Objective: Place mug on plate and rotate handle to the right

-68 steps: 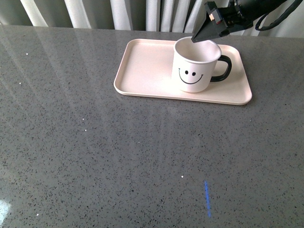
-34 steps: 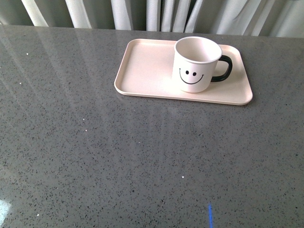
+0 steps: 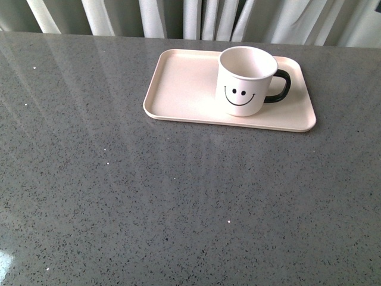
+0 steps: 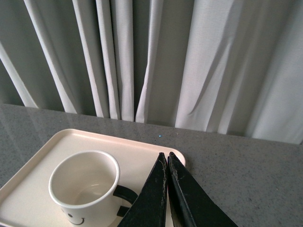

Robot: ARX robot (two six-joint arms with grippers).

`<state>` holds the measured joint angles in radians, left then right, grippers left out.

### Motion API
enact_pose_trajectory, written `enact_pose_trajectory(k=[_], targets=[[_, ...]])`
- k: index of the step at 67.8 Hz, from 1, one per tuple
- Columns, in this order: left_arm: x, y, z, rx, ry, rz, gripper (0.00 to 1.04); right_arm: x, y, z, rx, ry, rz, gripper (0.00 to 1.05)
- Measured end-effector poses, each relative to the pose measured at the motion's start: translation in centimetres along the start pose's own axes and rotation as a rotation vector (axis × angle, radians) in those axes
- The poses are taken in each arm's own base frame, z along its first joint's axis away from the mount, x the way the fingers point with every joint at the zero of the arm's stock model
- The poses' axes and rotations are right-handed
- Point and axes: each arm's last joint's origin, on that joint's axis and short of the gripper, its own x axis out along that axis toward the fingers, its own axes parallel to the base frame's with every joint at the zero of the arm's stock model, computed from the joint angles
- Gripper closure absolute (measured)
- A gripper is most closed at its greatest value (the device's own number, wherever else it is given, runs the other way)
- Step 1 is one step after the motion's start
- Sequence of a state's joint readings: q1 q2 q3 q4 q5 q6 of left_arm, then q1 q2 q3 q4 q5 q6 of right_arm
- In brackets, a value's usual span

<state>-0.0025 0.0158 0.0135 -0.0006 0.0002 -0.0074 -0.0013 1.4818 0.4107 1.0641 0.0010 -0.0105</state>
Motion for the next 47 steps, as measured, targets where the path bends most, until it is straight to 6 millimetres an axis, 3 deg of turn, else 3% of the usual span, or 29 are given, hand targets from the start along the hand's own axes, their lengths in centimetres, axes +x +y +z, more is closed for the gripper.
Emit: enact_pose_trajectory(k=[24, 47], targets=[[0.0, 0.0, 0.0, 0.000, 0.000, 0.000, 0.09, -6.1, 0.0, -1.8, 0.000, 0.006, 0.001, 1.03], [0.0, 0.0, 0.0, 0.000, 0.000, 0.000, 0.09, -9.4, 0.0, -1.9, 0.000, 0.012, 0.001, 1.03]])
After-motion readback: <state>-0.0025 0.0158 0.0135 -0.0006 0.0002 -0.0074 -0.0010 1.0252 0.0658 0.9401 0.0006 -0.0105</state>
